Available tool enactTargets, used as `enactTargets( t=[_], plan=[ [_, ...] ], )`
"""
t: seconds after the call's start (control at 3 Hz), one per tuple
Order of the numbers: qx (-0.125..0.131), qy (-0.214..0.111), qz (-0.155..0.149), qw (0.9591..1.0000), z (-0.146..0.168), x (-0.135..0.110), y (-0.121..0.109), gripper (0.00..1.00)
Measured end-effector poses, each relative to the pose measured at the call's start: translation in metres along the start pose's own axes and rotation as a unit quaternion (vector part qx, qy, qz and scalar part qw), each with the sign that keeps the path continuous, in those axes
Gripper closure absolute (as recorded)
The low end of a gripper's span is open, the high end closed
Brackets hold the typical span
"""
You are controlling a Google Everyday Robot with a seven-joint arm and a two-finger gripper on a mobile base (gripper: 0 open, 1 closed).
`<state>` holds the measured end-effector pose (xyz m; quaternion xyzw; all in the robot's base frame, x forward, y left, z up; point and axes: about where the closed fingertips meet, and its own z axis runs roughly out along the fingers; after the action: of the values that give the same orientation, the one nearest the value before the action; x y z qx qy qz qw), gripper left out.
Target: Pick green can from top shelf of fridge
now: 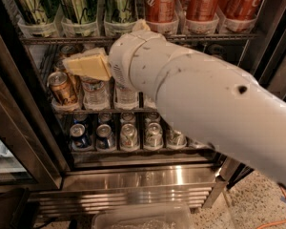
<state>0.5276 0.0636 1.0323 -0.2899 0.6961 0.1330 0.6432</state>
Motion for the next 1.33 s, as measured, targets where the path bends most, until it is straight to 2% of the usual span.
enactTargets(
  t=[0.33,0.67,1.0,1.33],
  plan=[
    [0.065,-0.034,-0.016,0.9972,-0.023,-0.011,-0.027,0.00],
    [0.065,-0.034,-0.016,0.9972,-0.023,-0.011,-0.027,0.00],
    [0.070,-0.051,-0.013,0.9962,-0.019,-0.020,-0.025,0.00],
    [0.068,-0.082,-0.017,0.9942,-0.002,-0.034,-0.018,0.00]
  ],
)
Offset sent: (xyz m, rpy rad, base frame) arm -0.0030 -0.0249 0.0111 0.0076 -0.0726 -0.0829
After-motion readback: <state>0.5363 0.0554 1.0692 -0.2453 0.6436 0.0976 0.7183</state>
